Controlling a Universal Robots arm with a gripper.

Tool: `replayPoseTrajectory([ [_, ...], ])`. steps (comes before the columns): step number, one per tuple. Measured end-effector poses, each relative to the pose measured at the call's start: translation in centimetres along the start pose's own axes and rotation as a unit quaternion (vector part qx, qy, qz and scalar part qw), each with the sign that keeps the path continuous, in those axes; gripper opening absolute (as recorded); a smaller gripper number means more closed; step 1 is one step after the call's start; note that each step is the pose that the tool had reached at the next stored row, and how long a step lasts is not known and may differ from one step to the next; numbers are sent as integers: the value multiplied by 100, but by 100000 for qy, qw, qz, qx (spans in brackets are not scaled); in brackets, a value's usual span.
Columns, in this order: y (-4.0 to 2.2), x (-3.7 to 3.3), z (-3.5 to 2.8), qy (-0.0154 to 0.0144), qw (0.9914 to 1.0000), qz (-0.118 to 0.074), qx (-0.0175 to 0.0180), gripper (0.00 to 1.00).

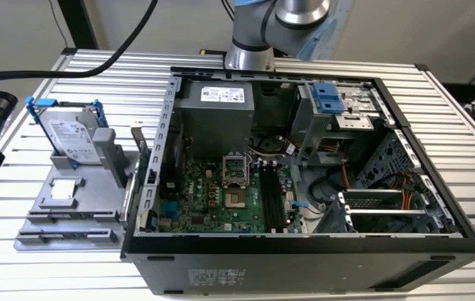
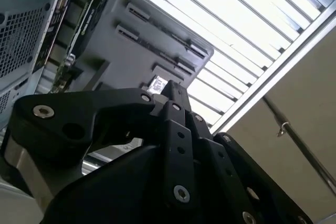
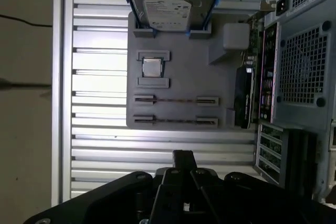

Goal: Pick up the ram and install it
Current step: 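Reach for the ram, then pick up the ram and move it above insertion slot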

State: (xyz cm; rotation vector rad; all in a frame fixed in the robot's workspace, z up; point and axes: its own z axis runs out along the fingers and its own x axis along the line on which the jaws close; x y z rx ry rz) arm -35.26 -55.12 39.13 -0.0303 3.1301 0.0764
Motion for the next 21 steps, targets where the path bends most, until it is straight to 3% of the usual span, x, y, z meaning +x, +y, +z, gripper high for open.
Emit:
replayPoseTrajectory([
  [15, -5, 0, 0, 5, 100000, -201, -8, 0],
  [18, -6, 0, 1, 99, 99979, -2043, -24, 0],
  [21, -5, 0, 0, 227, 99895, -4574, -14, 0],
])
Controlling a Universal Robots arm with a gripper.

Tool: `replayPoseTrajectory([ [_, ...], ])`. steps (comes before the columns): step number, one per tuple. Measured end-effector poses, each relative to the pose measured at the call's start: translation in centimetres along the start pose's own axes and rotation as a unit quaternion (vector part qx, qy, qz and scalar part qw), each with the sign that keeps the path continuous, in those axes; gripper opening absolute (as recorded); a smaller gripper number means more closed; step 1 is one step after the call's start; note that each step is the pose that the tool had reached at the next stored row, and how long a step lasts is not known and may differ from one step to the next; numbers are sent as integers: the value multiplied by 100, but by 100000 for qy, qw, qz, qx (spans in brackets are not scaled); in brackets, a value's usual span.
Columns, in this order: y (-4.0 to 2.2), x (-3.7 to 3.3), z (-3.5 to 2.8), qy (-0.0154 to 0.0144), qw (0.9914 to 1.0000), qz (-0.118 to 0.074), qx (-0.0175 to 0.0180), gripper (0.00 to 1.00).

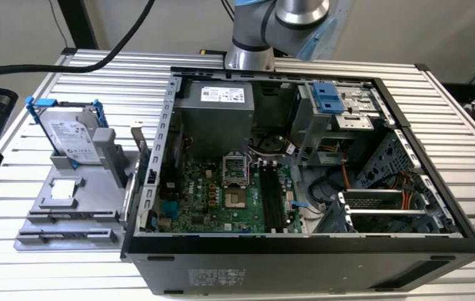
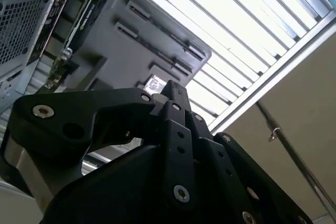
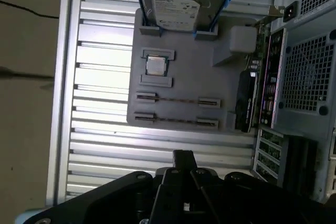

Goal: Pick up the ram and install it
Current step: 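Pick up the ram and move it above insertion slot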

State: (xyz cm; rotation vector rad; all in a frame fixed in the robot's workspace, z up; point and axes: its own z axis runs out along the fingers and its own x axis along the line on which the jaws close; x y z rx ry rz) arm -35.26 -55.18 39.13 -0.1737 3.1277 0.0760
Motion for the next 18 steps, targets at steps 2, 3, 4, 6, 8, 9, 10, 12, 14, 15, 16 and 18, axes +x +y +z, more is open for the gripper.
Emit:
replayPoseTrajectory([
  [2, 0, 0, 1, 85, 99985, -1750, 38, 0],
  [3, 0, 0, 1, 135, 99966, -2617, 71, 0],
  [4, 0, 0, 1, 178, 99943, -3356, 117, 0],
  [6, -1, -1, 1, 275, 99880, -4887, 276, 0],
  [8, 0, 0, 0, 374, 99793, -6397, 449, 0],
  [9, 0, 0, 0, 420, 99744, -7119, 530, 0],
  [10, 0, -1, 1, 466, 99682, -7930, 617, 0],
  [12, 0, 0, 1, 555, 99556, -9365, 763, 0],
  [14, 0, 0, 0, 644, 99406, -10827, 869, 0],
  [15, 0, 0, 0, 683, 99322, -11572, 917, 0],
  [16, 0, 0, 0, 725, 99229, -12334, 961, 0],
  [18, 0, 0, 1, 794, 99034, -13807, 1016, 0],
])
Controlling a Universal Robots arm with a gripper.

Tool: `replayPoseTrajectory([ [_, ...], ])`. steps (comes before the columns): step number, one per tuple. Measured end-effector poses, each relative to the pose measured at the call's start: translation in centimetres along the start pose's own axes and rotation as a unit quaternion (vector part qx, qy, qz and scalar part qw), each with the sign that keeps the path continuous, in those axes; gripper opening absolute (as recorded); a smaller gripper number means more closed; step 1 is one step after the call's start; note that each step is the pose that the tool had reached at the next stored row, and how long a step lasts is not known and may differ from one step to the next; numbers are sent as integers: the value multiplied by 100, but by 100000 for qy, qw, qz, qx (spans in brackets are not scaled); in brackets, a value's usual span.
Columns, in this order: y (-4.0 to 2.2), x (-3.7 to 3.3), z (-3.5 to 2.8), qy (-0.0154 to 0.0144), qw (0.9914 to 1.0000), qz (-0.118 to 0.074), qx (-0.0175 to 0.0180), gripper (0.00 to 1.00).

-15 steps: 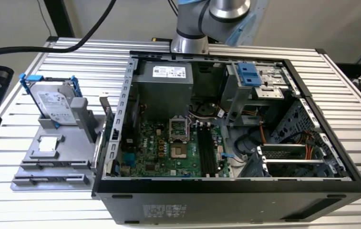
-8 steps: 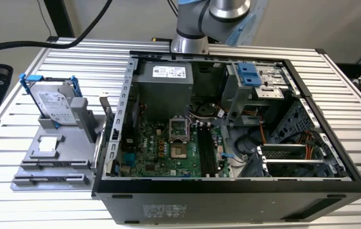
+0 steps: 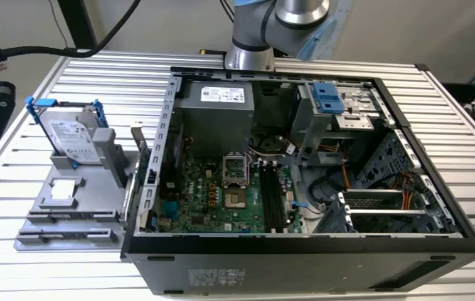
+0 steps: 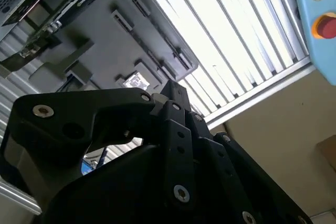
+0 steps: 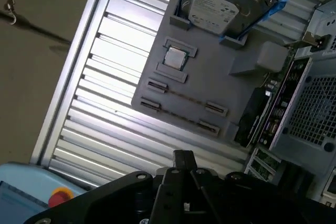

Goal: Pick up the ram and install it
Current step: 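Pick up the ram and move it above insertion slot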

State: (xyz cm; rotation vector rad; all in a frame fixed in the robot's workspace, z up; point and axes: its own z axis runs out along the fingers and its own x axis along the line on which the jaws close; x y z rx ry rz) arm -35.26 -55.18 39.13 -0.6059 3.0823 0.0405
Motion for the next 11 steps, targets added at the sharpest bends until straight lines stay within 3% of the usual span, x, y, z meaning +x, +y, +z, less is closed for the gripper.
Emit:
replayPoseTrajectory([
  [4, 0, 0, 0, 106, 99951, -3124, 57, 0],
  [11, 1, 0, 0, 221, 99721, -7461, 52, 0],
])
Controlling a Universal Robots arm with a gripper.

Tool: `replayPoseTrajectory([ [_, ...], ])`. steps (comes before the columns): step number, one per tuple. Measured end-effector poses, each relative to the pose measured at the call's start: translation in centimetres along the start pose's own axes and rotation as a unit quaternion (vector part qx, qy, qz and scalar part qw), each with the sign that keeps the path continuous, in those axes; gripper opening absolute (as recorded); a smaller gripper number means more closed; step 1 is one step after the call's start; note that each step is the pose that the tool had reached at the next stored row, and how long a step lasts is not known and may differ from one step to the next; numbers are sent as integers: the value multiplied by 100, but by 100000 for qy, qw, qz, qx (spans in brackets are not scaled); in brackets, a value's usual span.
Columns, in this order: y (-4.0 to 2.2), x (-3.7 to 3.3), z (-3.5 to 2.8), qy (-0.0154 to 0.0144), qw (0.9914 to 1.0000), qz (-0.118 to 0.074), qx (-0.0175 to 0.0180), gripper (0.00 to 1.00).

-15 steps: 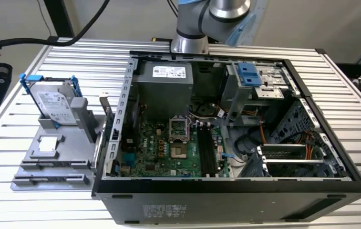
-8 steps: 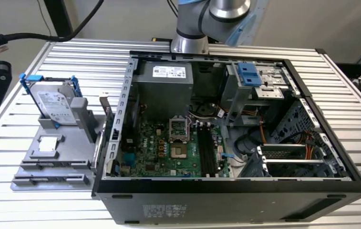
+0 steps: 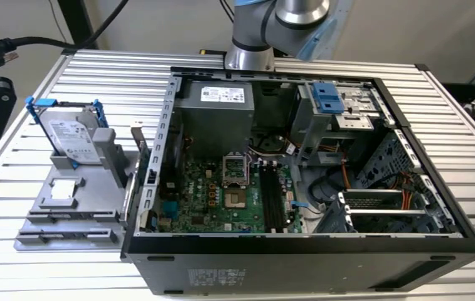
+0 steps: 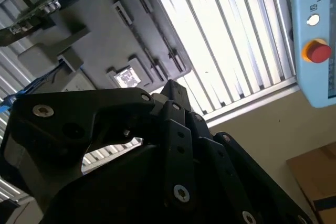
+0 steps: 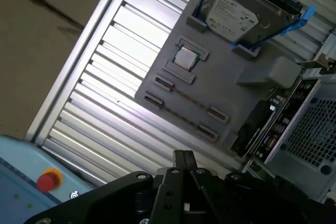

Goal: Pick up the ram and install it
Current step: 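Pick up the ram and move it above insertion slot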

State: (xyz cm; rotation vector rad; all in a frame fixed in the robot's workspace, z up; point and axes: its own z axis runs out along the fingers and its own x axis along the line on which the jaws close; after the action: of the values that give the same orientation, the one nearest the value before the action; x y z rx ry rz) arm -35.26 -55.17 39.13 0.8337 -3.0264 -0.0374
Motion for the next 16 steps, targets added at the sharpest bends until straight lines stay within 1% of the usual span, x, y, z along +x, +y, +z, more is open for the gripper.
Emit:
replayPoseTrajectory([
  [4, -3, -5, 0, 41, 99990, -1398, 9, 0],
  [9, 7, -20, 0, 116, 99973, -2301, 92, 0],
  [12, 27, -36, 1, 225, 99967, -2545, 254, 0],
  [16, 54, -54, 1, 497, 99952, -2996, 667, 0],
])
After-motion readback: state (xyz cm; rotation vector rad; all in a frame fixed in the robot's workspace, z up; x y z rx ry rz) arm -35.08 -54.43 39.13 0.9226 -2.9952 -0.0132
